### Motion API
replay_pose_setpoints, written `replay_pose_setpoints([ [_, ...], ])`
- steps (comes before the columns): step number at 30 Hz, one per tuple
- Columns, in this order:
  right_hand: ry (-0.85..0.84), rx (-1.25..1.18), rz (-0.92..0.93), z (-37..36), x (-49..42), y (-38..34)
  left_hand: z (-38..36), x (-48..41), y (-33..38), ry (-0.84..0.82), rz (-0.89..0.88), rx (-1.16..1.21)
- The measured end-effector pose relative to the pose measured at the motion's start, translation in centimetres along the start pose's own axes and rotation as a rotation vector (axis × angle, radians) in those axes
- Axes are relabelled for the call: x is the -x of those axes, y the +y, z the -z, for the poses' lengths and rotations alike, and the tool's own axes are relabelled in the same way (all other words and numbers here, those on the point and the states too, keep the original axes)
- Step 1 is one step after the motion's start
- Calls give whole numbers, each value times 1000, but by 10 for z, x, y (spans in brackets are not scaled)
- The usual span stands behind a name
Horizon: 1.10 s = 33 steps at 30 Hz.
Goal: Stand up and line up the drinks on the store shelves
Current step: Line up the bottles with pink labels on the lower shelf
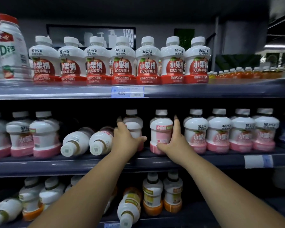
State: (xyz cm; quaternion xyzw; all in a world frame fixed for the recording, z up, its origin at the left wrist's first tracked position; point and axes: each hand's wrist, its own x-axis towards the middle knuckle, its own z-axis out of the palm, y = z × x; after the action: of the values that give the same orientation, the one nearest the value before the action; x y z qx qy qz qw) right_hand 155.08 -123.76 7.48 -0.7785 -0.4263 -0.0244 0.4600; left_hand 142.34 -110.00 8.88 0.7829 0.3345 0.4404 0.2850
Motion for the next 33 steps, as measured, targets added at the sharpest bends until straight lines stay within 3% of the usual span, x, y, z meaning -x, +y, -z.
replay_pose_setpoints([
  [4, 139, 74, 10, -6, -1, 0, -2, -3, -7, 11, 14, 73],
  [8, 53, 130, 15, -7, 2, 1, 4, -1, -14, -109, -4, 123],
  [12, 98, 159, -4, -6, 3, -1, 5, 1, -12, -117, 2, 41],
  [14, 71, 165, -14, -5, 3, -1, 7, 0, -15, -168, 17, 123],
  [19, 9, 60, -43, 0, -1, 2, 12, 2, -21, -306, -1, 177],
  [25, -17, 68, -56, -1, 0, 2, 14, 1, -23, -267, -30, 138],
  [28, 59, 67, -54, -2, 0, 0, 15, 3, -22, -270, -42, 120],
  [33, 0, 110, -78, -3, 0, -4, 16, 4, -22, -280, -68, 108],
])
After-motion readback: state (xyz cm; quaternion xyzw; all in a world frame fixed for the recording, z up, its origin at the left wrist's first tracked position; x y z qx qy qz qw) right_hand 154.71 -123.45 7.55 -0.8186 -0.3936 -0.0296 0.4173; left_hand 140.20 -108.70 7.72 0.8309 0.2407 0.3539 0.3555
